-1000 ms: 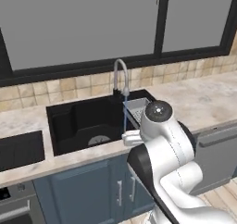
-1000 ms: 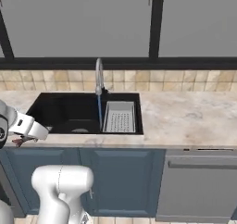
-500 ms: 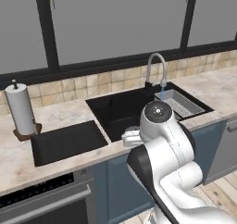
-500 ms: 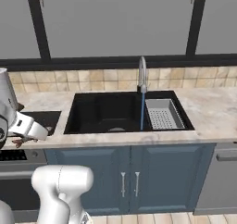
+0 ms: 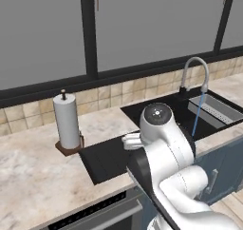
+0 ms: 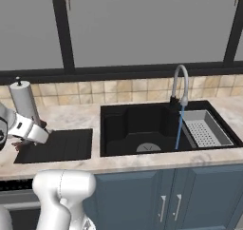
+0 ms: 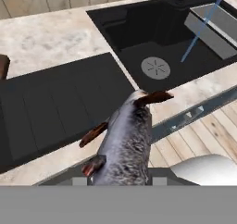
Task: Take the fish out of the fridge, briefly rinse it in the sink, and place it on the tray next to the sink.
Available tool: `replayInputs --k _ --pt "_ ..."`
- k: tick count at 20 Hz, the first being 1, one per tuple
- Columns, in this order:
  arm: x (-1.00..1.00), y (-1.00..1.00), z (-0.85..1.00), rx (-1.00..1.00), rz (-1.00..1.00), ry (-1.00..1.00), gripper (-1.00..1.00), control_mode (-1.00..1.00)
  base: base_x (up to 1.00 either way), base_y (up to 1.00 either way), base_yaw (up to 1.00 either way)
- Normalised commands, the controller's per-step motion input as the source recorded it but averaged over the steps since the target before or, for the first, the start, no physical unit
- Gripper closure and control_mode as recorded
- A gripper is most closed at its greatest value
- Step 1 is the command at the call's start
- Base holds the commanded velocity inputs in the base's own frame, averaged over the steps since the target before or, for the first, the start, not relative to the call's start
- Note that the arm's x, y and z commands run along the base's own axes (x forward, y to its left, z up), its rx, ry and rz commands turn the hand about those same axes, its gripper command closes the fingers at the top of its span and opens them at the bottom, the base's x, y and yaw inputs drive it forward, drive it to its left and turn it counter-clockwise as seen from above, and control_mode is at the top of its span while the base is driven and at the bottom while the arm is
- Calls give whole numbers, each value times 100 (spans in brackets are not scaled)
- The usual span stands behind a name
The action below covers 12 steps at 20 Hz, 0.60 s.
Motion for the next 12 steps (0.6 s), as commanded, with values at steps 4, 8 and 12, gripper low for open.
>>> replayInputs --k 4,8,12 --pt "99 60 6 20 -11 6 100 -100 0 0 0" --pt "68 3 -14 28 -4 14 100 -100 0 0 0" --pt "56 0 -42 2 -4 12 100 -100 0 0 0"
